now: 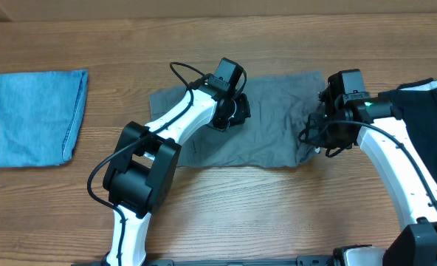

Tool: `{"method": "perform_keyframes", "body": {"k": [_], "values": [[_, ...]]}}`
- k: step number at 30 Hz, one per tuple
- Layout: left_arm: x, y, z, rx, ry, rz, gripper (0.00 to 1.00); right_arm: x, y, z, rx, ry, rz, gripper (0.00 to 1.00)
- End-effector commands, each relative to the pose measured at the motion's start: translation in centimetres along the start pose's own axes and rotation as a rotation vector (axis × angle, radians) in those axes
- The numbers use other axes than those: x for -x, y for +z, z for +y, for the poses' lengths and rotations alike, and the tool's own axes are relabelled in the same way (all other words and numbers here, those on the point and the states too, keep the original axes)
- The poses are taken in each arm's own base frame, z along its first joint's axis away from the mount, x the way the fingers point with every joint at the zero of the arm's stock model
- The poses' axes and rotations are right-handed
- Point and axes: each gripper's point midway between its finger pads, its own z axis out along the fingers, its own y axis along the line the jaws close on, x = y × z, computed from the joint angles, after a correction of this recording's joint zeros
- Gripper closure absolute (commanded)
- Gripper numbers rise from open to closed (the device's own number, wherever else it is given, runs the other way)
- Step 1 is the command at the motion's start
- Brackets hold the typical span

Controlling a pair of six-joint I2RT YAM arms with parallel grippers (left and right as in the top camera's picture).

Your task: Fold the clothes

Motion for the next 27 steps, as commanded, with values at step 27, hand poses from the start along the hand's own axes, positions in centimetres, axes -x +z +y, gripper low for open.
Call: {"method": "perform_keyframes", "body": {"k": [27], "values": [[0.2, 0.7, 1.8, 0.066, -0.010, -0.002, 0.96, -4.2, 0.4, 10.0, 0.010, -0.422, -0.033, 0.96]]}}
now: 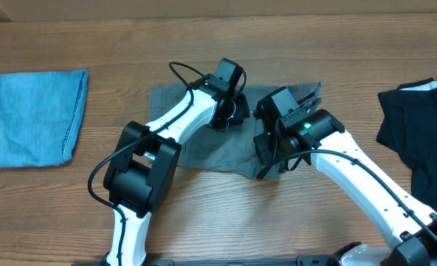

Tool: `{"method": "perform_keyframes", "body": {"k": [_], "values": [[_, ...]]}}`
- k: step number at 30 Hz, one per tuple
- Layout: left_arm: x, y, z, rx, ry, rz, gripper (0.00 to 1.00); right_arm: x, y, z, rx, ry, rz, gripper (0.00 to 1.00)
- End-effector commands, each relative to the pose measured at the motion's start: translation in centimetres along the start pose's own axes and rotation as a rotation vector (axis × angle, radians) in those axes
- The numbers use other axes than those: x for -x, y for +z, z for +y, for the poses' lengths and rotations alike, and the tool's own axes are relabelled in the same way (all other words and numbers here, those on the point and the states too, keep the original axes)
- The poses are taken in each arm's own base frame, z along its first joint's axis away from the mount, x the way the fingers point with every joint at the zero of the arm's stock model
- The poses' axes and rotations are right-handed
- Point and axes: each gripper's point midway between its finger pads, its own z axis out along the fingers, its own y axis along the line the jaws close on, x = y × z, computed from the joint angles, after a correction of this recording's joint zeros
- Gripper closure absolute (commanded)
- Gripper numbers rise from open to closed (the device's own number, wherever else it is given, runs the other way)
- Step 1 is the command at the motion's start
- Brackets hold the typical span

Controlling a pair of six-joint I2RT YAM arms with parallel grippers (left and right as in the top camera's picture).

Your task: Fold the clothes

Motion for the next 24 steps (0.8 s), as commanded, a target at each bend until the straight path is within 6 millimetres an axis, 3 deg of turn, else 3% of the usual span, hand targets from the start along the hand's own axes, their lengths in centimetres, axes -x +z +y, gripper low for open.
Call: {"method": "perform_keyframes", "body": {"k": [1, 12, 20, 24], "values": [[0.2, 0.6, 1.2, 0.037, 0.002, 0.008, 0.96, 0.0, -0.7, -1.4, -0.070, 0.078, -0.016, 0.96], [-0.5, 0.4, 2.6, 0.077, 0.043, 0.050, 0.96, -1.6, -1.0, -5.6, -0.140, 0.370, 0.037, 0.96], [-0.8, 0.4, 2.4, 0.062, 0.054, 0.066, 0.96, -4.5, 1.0, -9.8, -0.180, 0.511, 0.096, 0.96], [-0.6, 0.4, 2.1, 0.049, 0.058, 0.059, 0.96, -5.4, 1.6, -10.6, -0.177, 0.547, 0.111, 0.96]]}}
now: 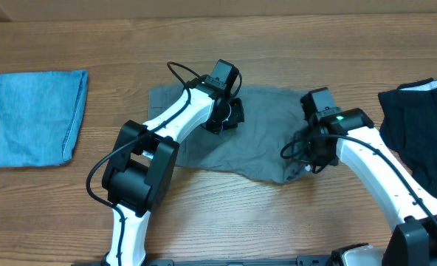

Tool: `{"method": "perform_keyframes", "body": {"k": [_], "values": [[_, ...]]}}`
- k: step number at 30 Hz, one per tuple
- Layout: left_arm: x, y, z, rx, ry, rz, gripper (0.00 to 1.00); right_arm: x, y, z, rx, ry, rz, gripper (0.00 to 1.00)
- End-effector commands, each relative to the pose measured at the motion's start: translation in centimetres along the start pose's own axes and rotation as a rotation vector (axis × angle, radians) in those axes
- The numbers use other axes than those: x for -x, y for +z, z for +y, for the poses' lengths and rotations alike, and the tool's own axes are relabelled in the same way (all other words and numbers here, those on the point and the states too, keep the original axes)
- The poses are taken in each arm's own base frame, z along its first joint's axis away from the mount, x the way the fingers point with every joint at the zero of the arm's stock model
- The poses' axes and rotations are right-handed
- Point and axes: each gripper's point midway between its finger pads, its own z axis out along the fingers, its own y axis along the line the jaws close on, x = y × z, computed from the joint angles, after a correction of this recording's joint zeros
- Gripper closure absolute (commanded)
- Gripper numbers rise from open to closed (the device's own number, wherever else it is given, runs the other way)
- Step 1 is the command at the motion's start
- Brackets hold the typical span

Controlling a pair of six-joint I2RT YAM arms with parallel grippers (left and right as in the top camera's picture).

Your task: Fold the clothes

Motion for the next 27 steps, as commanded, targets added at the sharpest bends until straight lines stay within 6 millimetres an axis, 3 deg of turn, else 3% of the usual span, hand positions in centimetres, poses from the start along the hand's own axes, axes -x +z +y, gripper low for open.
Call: {"method": "perform_keyframes", "body": {"k": [1, 2, 4, 8, 12, 14, 17, 20, 23, 27], "values": [[0.3, 0.7, 0.2, -0.005, 0.017, 0.005, 0.95, -0.2, 0.0, -0.7, 0.003, 0.030, -0.001, 0.96], [0.3, 0.7, 0.2, -0.006, 0.018, 0.003, 0.95, -0.3, 0.0, -0.7, 0.004, 0.030, 0.002, 0.87], [0.4, 0.7, 0.1, -0.007, 0.018, 0.001, 0.95, -0.4, 0.0, -1.0, -0.015, 0.032, 0.004, 0.52], [0.3, 0.7, 0.2, -0.006, 0.019, 0.003, 0.94, 0.1, -0.8, -2.1, -0.045, 0.113, -0.006, 0.47], [0.3, 0.7, 0.2, -0.006, 0.022, 0.003, 0.92, 1.9, -4.9, -3.6, -0.025, 0.186, -0.072, 0.42], [0.3, 0.7, 0.2, -0.005, 0.031, 0.003, 0.92, 2.4, -6.1, -4.3, -0.018, 0.216, -0.099, 0.22], [0.3, 0.7, 0.2, -0.004, 0.040, 0.004, 0.91, 2.6, -7.2, -5.6, -0.015, 0.265, -0.127, 0.13], [0.3, 0.7, 0.2, -0.005, 0.040, 0.003, 0.91, 3.1, -7.4, -7.6, -0.021, 0.332, -0.142, 0.00], [0.3, 0.7, 0.2, -0.005, 0.040, 0.003, 0.91, 4.4, -6.8, -8.7, -0.007, 0.376, -0.163, 0.00], [0.2, 0.7, 0.3, -0.001, 0.039, 0.009, 0.91, 6.5, -5.2, -8.6, 0.125, 0.354, -0.145, 0.00]]}}
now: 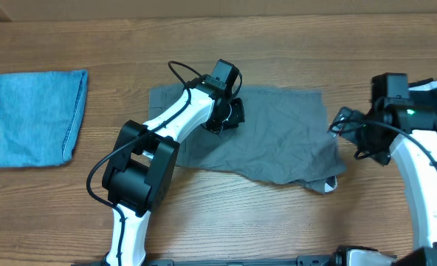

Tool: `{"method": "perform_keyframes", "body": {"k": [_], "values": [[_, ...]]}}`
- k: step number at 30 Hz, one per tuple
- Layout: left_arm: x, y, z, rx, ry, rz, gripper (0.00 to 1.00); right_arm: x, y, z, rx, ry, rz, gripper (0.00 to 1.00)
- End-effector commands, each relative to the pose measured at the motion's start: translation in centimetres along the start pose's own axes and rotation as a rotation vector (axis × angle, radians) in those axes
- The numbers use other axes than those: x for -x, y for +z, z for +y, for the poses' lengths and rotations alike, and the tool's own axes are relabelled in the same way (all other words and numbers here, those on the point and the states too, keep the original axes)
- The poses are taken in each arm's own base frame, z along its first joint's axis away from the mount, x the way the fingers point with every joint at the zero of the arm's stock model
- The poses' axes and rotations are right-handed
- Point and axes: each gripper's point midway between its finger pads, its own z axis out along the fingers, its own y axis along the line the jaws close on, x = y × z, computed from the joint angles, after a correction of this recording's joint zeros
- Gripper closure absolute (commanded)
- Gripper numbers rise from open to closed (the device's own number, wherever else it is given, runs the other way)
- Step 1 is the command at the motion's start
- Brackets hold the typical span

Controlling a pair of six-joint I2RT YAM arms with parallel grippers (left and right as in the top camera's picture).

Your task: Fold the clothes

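A grey garment [270, 133] lies spread flat across the middle of the table. Its lower right corner [329, 185] is turned over and shows a paler underside. My left gripper [230, 115] points down onto the garment's upper left part; the wrist hides its jaws. My right gripper [360, 142] hangs just off the garment's right edge, with its fingers hidden under the wrist and cables. A folded blue denim piece [34, 117] lies at the far left.
A black garment [434, 87] lies at the right edge, mostly under my right arm. The table's back edge runs along the top of the view. Bare wood shows between the denim and the grey garment, and along the front.
My right gripper has gone from the grey garment's lower right part to just past its right edge. The garment now reaches further right and lies flatter. My left gripper has stayed put.
My right gripper was at the garment's right edge with the cloth spread out. Then it was at the middle, with the right part folded over leftward. Then it was back toward the right with the cloth partly opened, and now the garment lies spread again. The left gripper stayed on the cloth.
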Motion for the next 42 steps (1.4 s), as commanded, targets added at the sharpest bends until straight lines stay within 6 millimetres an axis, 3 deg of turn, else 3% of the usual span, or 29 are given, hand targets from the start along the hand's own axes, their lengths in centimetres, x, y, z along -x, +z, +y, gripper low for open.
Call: {"method": "perform_keyframes", "body": {"k": [1, 8, 13, 18, 26, 35, 40, 42], "values": [[-0.1, 0.6, 0.5, 0.007, 0.014, 0.017, 0.91, 0.9, 1.9, 0.9, 0.136, -0.026, 0.074, 0.00], [-0.3, 0.6, 0.7, 0.014, 0.040, 0.026, 0.90, 1.2, 5.8, -0.8, 0.236, -0.013, 0.212, 0.05], [-0.3, 0.6, 0.6, 0.012, 0.041, 0.025, 0.89, 0.1, 8.0, 0.3, 0.373, -0.075, 0.316, 0.04], [-0.3, 0.6, 0.6, 0.013, 0.043, 0.027, 0.88, -0.8, 9.8, 0.2, 0.384, -0.068, 0.384, 0.04], [-0.3, 0.6, 0.6, 0.016, 0.061, 0.025, 0.88, -1.5, 9.7, 1.3, 0.473, -0.098, 0.398, 0.05], [-0.4, 0.6, 0.6, 0.016, 0.062, 0.026, 0.88, -3.2, 11.9, 1.5, 0.530, -0.089, 0.378, 0.07], [-0.4, 0.6, 0.6, 0.015, 0.062, 0.025, 0.88, -3.7, 11.8, 2.9, 0.636, -0.078, 0.370, 0.13], [-0.3, 0.6, 0.6, 0.015, 0.062, 0.025, 0.88, -4.0, 11.9, 3.1, 0.665, -0.076, 0.365, 0.24]]}}
